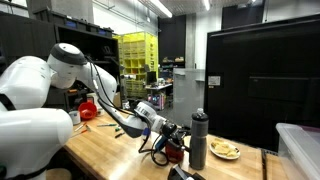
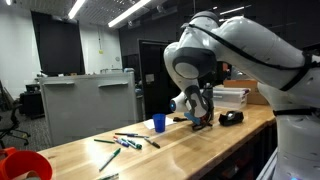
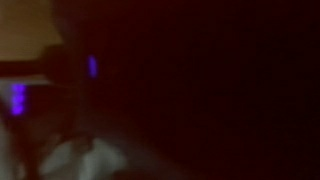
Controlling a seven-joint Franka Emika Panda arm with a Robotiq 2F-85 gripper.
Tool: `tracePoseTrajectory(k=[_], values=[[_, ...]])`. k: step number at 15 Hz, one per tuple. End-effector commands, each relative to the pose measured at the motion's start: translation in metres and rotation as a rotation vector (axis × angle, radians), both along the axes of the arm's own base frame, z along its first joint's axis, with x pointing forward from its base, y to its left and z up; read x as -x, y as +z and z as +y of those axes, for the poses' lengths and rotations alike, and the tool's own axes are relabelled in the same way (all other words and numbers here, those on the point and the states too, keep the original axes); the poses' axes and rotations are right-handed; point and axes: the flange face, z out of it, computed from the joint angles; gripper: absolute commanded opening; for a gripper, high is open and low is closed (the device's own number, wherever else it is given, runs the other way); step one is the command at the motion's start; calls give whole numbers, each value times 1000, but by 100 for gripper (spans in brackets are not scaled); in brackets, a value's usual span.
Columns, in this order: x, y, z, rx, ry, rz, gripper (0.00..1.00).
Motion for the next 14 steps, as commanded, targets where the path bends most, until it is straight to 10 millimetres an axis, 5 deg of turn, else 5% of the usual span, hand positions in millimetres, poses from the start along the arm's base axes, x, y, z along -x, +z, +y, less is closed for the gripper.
tracePoseTrajectory(k=[1, 4, 5, 7, 9, 14], values=[[-2, -9, -9, 23, -27, 12, 100], [-3, -12, -12, 31, -30, 19, 99], [-3, -13, -12, 31, -30, 20, 74], [-4, -13, -10, 36, -27, 20, 71], [-5, -14, -8, 42, -25, 22, 57], [-5, -13, -5, 52, -26, 25, 53]])
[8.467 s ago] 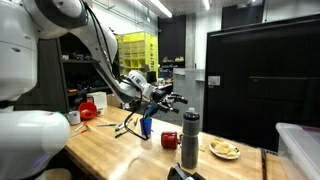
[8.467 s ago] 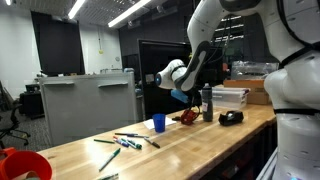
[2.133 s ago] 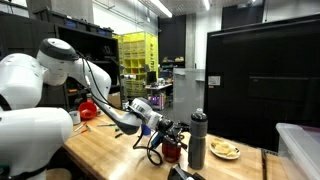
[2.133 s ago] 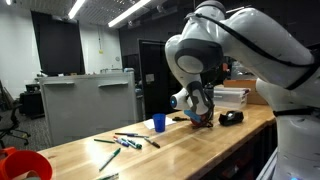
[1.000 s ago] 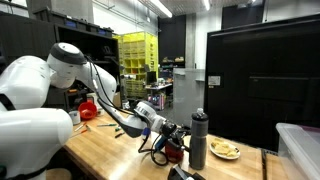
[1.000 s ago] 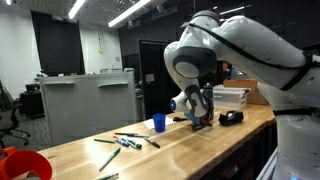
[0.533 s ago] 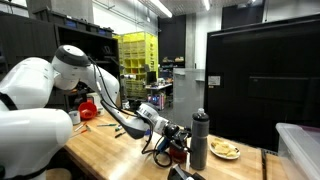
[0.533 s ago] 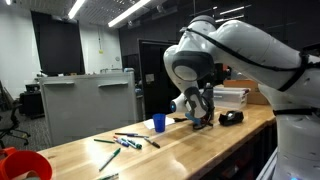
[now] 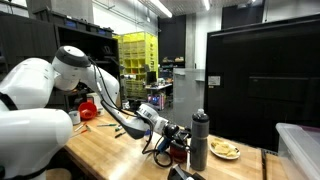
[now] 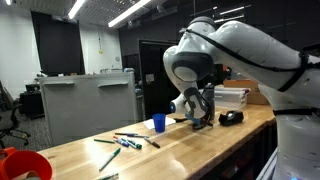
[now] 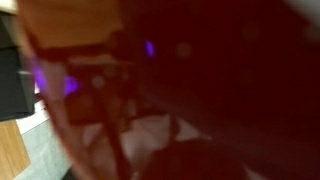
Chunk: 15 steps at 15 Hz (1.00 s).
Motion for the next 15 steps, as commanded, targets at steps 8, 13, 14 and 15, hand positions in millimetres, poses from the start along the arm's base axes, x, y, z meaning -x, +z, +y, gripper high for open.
tracePoseTrajectory(k=[8, 13, 14, 15], values=[[4, 10, -12, -39, -16, -8, 53], [8, 25, -46, -83, -68, -31, 53], [10, 28, -54, -90, -78, -35, 53], [11, 31, -61, -95, -85, -38, 53]])
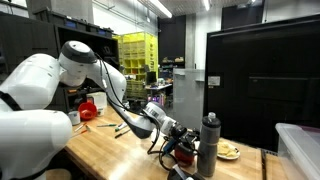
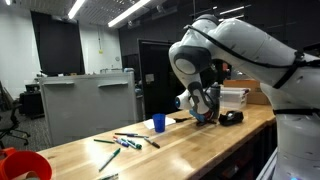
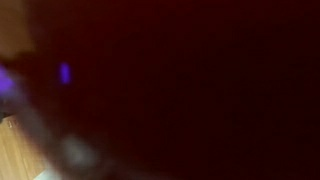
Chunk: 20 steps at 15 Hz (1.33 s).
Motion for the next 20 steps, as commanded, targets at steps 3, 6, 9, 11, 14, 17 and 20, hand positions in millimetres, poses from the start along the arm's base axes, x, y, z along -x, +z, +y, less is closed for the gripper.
tracePoseTrajectory(k=[3, 6, 9, 11, 14, 17, 20], values=[[4, 24, -23, -65, -31, -39, 53], [6, 25, -24, -87, -26, -47, 53], [5, 27, -24, -95, -19, -52, 53], [5, 30, -25, -99, -20, -58, 53], [7, 40, -30, -106, -23, -79, 53], [9, 56, -36, -113, -30, -114, 53], [13, 79, -42, -118, -36, -163, 53]])
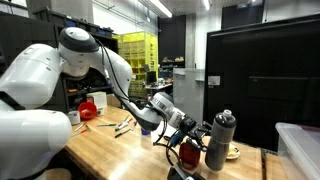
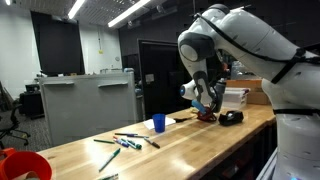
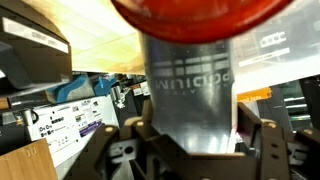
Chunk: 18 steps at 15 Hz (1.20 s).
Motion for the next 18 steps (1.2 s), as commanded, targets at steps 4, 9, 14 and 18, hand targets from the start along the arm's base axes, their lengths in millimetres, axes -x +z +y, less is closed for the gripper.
tracePoseTrajectory(k=[4, 9, 14, 18], values=[[17, 58, -2, -58, 15, -112, 53], [32, 84, 6, -172, 111, -166, 53], [41, 98, 15, -254, 179, -203, 53], [48, 108, 24, -310, 228, -221, 53]])
